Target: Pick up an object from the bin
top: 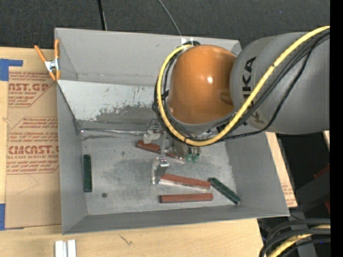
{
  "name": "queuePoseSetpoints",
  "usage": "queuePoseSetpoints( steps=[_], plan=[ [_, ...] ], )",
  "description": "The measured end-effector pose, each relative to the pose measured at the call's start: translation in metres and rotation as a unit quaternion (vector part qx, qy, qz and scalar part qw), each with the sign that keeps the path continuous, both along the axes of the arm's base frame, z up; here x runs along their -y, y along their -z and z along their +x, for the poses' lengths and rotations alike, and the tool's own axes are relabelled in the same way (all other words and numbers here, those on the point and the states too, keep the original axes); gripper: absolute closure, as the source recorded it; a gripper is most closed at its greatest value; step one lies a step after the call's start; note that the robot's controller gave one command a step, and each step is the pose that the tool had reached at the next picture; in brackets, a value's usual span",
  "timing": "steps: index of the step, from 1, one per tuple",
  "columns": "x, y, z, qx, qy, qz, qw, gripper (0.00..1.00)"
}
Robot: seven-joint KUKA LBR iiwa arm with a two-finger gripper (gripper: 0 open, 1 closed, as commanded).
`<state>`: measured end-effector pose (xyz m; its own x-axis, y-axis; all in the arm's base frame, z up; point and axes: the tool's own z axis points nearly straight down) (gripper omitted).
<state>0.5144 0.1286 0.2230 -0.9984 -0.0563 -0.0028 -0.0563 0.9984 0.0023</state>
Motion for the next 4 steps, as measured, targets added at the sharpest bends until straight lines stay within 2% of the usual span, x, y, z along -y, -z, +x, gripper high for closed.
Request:
queuePoseSetpoints(
  steps=[1, 2, 3, 4],
  plan=[
    [0.031, 0.034, 0.011, 0.0008, -0.075, -0.002, 0.9972, 0.0],
    [0.044, 0.049, 0.003, -0.0038, -0.124, -0.001, 0.9923, 0.0],
    [0.068, 0.076, 0.008, 0.0049, -0.123, -0.001, 0.9924, 0.0],
    [0.091, 0.131, 0.003, -0.0002, -0.064, -0.001, 0.998, 1.0]
  ],
)
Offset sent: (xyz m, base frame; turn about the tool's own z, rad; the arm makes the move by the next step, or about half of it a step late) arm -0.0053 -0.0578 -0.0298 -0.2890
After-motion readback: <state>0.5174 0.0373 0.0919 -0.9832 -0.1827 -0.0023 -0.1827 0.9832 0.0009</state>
